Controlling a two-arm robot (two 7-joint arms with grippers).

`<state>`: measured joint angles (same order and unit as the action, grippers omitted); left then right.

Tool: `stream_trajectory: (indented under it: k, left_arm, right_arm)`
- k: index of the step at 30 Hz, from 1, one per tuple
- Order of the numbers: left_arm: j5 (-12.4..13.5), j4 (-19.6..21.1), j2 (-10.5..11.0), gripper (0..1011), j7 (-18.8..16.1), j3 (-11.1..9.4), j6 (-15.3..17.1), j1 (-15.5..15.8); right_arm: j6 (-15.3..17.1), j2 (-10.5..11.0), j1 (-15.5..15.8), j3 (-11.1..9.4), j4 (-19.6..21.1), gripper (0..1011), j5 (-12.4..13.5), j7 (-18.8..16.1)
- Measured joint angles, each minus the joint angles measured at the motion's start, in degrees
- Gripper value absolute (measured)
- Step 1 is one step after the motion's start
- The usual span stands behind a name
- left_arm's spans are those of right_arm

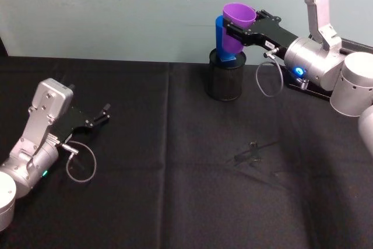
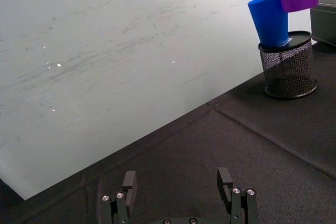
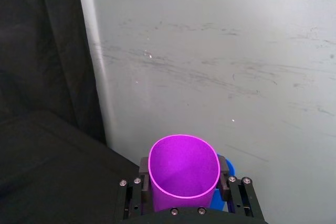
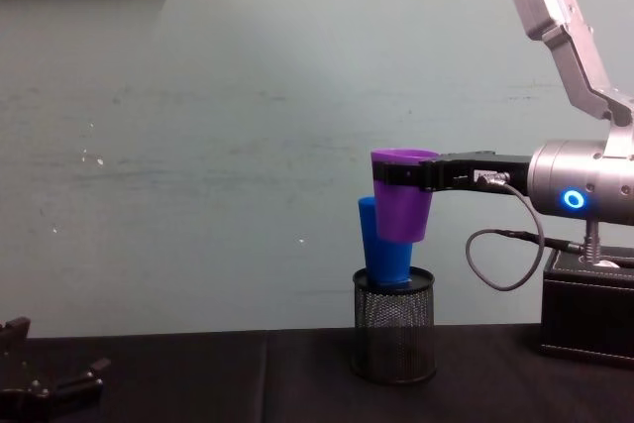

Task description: Pick up one cup with a gripper and tap it against the other cup.

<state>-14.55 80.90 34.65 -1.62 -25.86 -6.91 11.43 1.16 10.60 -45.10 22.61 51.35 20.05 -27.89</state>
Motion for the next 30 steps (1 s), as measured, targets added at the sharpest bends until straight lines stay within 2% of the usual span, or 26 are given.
stream_trajectory:
  k: [30]
  left_arm:
    - [0.00,0.00,0.00,1005,0.00,0.00,0.00,0.00]
  right_arm:
    - [-1.63,-1.65,-2.97,-0.26,-4.98,733,-0.96,-1.45]
